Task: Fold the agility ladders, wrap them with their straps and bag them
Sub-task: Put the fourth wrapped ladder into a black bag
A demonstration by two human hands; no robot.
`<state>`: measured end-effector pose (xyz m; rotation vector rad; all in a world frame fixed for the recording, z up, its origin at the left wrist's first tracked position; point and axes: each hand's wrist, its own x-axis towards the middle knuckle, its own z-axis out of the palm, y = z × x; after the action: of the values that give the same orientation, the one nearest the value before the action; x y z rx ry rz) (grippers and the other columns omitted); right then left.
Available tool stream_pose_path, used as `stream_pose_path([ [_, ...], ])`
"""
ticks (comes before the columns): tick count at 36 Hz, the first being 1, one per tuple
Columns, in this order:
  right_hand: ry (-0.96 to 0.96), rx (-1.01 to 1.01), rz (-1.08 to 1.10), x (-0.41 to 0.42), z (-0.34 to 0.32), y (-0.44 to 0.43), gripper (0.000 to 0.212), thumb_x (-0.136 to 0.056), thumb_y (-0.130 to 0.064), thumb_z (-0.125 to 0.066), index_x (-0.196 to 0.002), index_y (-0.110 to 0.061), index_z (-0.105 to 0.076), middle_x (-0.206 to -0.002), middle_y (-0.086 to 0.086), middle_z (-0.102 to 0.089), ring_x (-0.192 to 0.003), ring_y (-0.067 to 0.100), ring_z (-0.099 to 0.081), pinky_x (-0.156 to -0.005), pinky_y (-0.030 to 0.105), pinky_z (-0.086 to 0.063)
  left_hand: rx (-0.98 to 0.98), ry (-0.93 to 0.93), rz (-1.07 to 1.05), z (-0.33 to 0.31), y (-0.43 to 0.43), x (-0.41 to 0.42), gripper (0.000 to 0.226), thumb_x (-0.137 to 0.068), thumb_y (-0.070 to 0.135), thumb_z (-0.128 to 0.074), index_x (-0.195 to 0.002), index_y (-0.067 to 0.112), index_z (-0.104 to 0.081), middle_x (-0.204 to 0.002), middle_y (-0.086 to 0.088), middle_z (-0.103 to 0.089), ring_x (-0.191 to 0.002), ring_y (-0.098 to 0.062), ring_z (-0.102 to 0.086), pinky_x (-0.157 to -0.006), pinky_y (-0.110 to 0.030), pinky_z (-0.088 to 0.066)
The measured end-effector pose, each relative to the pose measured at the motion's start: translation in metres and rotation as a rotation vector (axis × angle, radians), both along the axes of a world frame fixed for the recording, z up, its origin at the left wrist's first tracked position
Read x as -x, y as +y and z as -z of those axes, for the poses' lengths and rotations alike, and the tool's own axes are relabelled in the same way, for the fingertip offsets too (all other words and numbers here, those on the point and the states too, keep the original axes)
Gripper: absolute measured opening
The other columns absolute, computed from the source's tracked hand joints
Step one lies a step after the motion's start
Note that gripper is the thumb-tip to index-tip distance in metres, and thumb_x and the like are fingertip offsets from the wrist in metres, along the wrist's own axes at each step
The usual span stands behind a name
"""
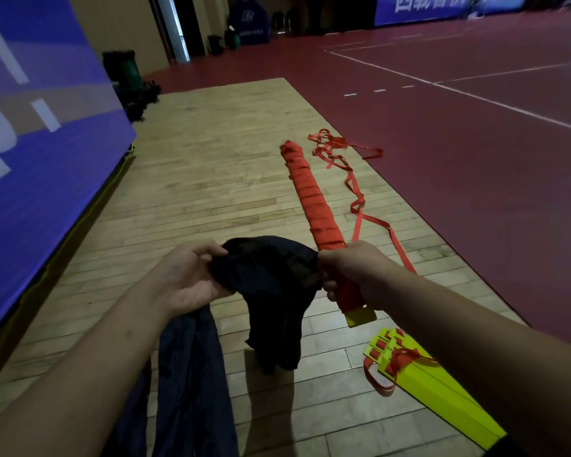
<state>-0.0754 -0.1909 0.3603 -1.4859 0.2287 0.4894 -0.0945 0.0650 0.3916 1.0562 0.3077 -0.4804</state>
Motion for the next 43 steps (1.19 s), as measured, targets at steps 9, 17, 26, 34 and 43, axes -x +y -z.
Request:
stream_pose_path([
  [9, -0.011, 0.086, -0.033, 0.004, 0.005, 0.004, 0.023, -0.09, -0.01, -0.07, -0.107, -0.002, -0.056, -0.064, 0.008, -0.058, -0.046, 0.017, -0.057, -0.05, 0.03, -0.05, -0.274, -0.207, 0.333, 0.006, 0.009, 0.002, 0.035, -0.078, 0.027, -0.079, -0.1, 0.006, -0.061, -0.098, -0.012, -0.061, -0.089, -0.022, -0.058, -0.084, -0.032, -0.046],
  [17, -0.125, 0.133, -0.065, 0.009, -0.004, 0.016, 0.015, -0.089, -0.006, -0.068, -0.099, -0.001, -0.057, -0.066, 0.009, -0.058, -0.047, 0.018, -0.056, -0.048, 0.031, -0.05, -0.119, -0.058, -0.013, -0.001, -0.001, 0.002, 0.028, -0.083, 0.01, -0.06, -0.107, -0.001, -0.067, -0.093, -0.012, -0.074, -0.085, -0.021, -0.072, -0.078, -0.032, -0.062],
  [26, -0.151, -0.162, -0.211, 0.023, -0.021, 0.037, 0.034, -0.09, -0.038, -0.073, -0.099, -0.009, -0.056, -0.065, 0.008, -0.051, -0.048, 0.018, -0.046, -0.048, 0.027, -0.044, -0.358, -0.023, 0.069, 0.002, -0.018, 0.001, 0.035, -0.1, 0.028, -0.051, -0.114, 0.002, -0.069, -0.106, -0.017, -0.074, -0.087, -0.026, -0.072, -0.08, -0.035, -0.056],
  [34, -0.158, -0.042, -0.125, 0.016, -0.017, 0.048, 0.012, -0.092, -0.007, -0.066, -0.096, -0.006, -0.055, -0.063, 0.007, -0.054, -0.044, 0.016, -0.049, -0.046, 0.028, -0.047, -0.316, -0.097, -0.19, -0.012, -0.026, -0.016, 0.027, -0.1, 0.026, -0.056, -0.105, 0.002, -0.069, -0.098, -0.017, -0.073, -0.084, -0.027, -0.071, -0.072, -0.036, -0.061],
  [43, -0.18, -0.075, -0.257, 0.014, -0.029, 0.054, 0.035, -0.103, -0.04, -0.053, -0.102, -0.005, -0.052, -0.06, 0.009, -0.05, -0.046, 0.02, -0.044, -0.046, 0.027, -0.041, -0.387, -0.111, -0.532, -0.005, 0.043, -0.06, 0.024, -0.101, 0.023, -0.059, -0.091, 0.003, -0.067, -0.095, -0.014, -0.07, -0.082, -0.026, -0.068, -0.074, -0.038, -0.056],
])
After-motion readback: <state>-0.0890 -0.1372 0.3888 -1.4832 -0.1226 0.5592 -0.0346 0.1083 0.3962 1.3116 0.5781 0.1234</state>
